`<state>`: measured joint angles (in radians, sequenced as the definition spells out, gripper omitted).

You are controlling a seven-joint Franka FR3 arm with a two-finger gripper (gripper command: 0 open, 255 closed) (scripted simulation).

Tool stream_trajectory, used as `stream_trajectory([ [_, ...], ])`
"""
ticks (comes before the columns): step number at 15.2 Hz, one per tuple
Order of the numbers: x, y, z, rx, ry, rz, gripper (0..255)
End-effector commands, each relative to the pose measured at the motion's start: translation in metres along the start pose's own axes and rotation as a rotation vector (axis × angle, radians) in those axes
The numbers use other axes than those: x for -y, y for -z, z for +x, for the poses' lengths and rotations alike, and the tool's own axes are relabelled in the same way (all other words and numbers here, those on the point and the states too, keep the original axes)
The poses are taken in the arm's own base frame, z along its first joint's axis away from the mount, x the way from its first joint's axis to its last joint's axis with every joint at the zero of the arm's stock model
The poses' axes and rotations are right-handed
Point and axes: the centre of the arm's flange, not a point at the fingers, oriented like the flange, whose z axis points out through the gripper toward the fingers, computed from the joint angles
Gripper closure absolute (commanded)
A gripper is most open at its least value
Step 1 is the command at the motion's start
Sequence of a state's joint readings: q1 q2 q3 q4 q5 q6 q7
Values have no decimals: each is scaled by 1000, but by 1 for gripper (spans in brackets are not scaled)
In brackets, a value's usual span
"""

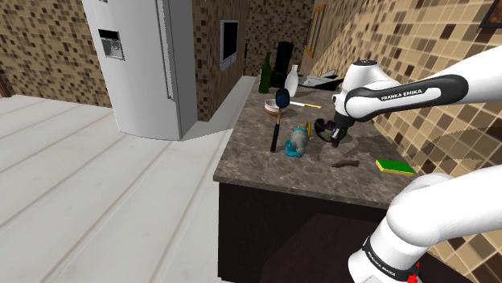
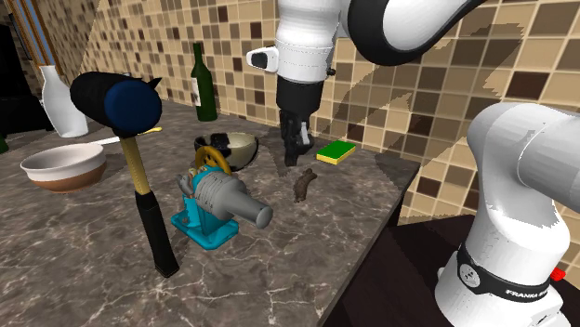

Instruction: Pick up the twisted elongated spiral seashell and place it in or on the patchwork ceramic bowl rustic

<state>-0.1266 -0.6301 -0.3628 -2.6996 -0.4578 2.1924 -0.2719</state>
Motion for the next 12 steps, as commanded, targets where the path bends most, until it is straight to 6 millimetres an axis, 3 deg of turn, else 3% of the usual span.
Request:
stream_trajectory([
  [1, 0, 0, 0, 0, 0, 0, 255],
  [3, 0, 0, 0, 0, 0, 0, 255],
  [4, 0, 0, 0, 0, 0, 0, 0],
  [10, -43, -66, -1, 193, 800, 152, 0],
  [12, -47, -79, -2, 217, 897, 170, 0],
])
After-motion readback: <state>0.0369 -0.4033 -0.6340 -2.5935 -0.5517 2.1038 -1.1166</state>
